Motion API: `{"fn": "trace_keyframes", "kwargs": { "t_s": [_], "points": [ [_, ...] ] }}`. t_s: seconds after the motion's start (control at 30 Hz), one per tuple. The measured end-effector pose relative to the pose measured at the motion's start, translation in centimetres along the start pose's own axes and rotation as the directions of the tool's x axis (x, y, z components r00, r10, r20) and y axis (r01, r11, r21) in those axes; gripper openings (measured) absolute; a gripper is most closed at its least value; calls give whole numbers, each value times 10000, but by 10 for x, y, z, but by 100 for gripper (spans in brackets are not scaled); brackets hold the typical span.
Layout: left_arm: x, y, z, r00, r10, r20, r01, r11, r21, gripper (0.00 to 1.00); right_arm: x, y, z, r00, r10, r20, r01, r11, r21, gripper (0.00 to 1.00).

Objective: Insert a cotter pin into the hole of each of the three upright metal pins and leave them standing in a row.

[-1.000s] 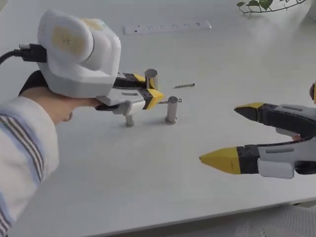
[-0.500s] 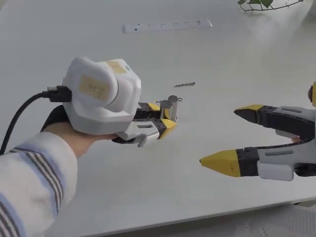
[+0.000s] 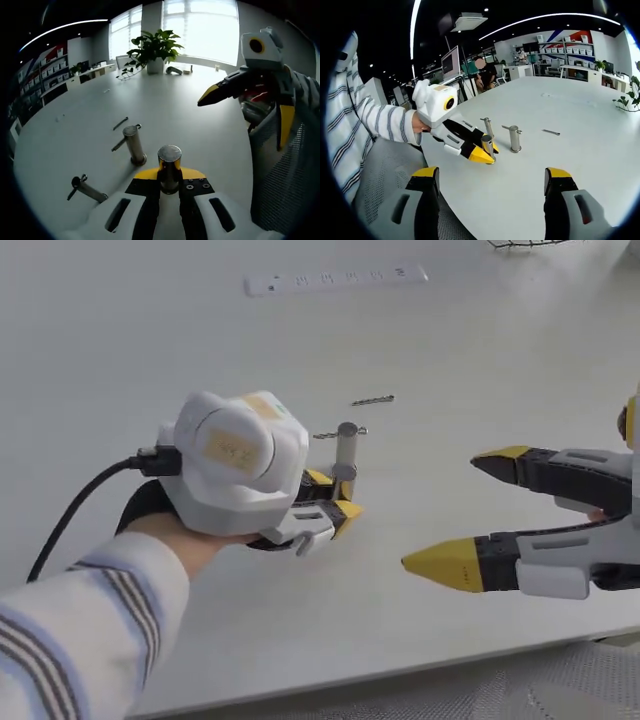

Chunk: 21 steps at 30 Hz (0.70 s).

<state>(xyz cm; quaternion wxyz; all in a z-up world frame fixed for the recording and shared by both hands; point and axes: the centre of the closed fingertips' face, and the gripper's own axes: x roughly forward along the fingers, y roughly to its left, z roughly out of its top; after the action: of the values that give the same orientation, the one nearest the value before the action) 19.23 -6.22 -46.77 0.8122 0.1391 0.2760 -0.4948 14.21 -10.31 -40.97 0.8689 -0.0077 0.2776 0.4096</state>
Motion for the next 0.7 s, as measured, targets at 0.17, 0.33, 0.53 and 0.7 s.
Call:
{"fn": "trace_keyframes", "kwargs": {
  "t_s": [0.17, 0.33, 0.53, 0.7],
  "points": [
    [6, -1, -2, 9998, 189, 15, -189, 9997, -156, 10, 0, 2, 2, 9998, 149, 158, -150, 9999, 45, 85],
    [9, -2, -2, 9997, 243, 1, -243, 9993, -285, 10, 1, 0, 2, 9998, 188, 121, -188, 9998, -10, 85],
    [11, -3, -1, 9993, 348, 130, -345, 9991, -244, 10, 1, -2, 2, 9996, 249, 157, -250, 9997, 46, 85],
    [9, -4, -4, 9990, 413, 180, -412, 9991, -63, 10, 1, -2, -1, 9996, 280, 71, -281, 9996, 40, 85]
  ]
}}
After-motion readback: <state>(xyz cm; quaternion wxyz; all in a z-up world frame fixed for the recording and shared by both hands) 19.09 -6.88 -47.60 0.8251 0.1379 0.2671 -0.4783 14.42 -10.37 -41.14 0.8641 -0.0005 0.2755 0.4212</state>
